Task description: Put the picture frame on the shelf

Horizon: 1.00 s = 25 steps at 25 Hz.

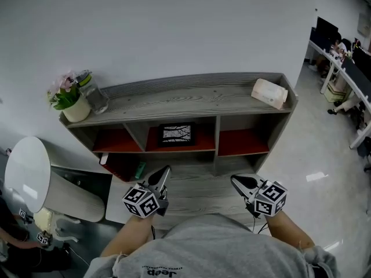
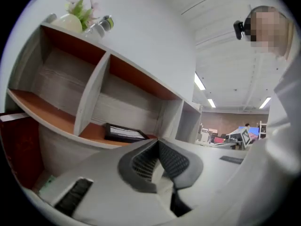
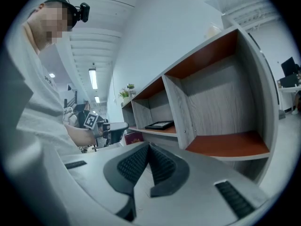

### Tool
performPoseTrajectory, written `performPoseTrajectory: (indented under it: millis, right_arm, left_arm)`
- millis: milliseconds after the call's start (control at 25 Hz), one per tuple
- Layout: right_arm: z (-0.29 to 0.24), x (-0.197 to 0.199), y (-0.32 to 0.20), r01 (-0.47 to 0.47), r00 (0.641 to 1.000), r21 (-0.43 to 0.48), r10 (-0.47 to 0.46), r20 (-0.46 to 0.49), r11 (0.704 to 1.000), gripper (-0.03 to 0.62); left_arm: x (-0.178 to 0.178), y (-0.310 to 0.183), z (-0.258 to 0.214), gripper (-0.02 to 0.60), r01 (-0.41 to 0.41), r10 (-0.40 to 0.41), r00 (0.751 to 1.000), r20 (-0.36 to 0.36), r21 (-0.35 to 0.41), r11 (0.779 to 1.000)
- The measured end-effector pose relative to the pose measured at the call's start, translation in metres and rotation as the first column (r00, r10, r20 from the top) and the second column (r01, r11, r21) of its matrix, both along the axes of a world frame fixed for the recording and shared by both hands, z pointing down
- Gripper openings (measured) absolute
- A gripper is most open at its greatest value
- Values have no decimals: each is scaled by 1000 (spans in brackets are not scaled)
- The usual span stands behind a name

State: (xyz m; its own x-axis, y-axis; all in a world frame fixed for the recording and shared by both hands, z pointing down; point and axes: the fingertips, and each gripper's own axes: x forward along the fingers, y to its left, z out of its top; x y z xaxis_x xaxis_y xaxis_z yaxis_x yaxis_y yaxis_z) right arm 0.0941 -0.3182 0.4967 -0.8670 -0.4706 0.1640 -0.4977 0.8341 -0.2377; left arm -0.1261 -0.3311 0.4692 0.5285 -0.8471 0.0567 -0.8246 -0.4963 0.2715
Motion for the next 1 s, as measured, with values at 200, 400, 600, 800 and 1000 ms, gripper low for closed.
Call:
performPoseTrajectory:
  millis: [200,400,600,800,1000]
  right_arm:
    - [12,10,5,74,996,-31,-72,59,997,14]
    - [18,-2,-1,140,982,-54,-131,138,989,14]
    - [12,-34,9,192,969,-41,-182,169,981,14]
    - [11,-62,6,167,976,-29,-161,150,986,14]
    - [12,-102,6,52,992,-24,-49,118,998,14]
  left_arm:
    - [-7,56,-2,8,70,-70,997,-31,15,997]
    - [-16,102,1,9,134,-134,991,-5,-7,991]
    - [-43,135,-10,9,172,-172,985,-4,3,985]
    - [-68,136,-12,9,135,-136,991,4,24,990]
    - [-104,125,-6,9,7,-8,999,31,49,999]
